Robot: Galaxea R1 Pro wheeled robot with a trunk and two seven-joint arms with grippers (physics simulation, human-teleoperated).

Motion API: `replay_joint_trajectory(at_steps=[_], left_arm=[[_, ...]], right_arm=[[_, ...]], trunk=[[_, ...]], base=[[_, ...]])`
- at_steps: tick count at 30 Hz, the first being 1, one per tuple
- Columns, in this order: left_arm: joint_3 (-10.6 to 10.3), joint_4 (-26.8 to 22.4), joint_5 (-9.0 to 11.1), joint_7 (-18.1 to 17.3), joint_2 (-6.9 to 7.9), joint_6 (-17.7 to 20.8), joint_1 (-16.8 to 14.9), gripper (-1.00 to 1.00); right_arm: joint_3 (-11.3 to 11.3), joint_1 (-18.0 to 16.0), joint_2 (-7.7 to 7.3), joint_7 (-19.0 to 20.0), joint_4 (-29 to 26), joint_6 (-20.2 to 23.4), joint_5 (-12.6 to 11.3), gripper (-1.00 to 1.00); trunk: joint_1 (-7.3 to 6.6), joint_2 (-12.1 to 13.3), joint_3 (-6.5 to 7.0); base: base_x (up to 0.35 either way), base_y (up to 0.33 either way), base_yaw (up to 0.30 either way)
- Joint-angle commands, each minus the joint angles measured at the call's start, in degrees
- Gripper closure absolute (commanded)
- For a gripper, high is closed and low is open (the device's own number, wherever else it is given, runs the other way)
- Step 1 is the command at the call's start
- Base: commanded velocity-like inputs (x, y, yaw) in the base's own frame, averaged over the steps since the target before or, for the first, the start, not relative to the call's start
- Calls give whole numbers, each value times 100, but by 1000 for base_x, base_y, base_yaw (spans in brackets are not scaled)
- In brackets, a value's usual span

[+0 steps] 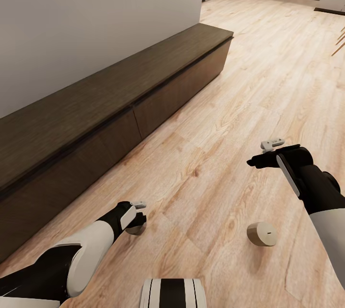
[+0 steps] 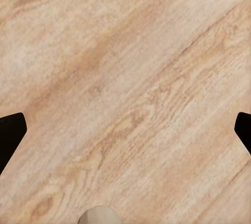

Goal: Place each of the two pumpkins and all three candles from the living room inside a cabinet in the living room (use any cabinet), then make sure every cabinet is closed, and position the cauldron so it is next to a table in the living room.

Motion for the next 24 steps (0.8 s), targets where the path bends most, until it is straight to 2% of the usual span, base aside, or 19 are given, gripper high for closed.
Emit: replay_joint_trajectory(at_steps=[1,21,24], left_arm=[[39,-12,32,46,-4,20,0,100],[37,-12,45,46,-12,21,0,100],[37,-12,49,46,-13,26,0,100]], right_arm=[[11,-4,-6,1,-5,22,-5,-100],[19,-4,-9,1,-2,22,-13,-100],[18,-4,-11,1,-3,22,-13,-100]], trunk=[[-1,-2,-4],[-1,-2,-4],[-9,2,62]], base=[[0,0,0],[0,0,0],[0,0,0]])
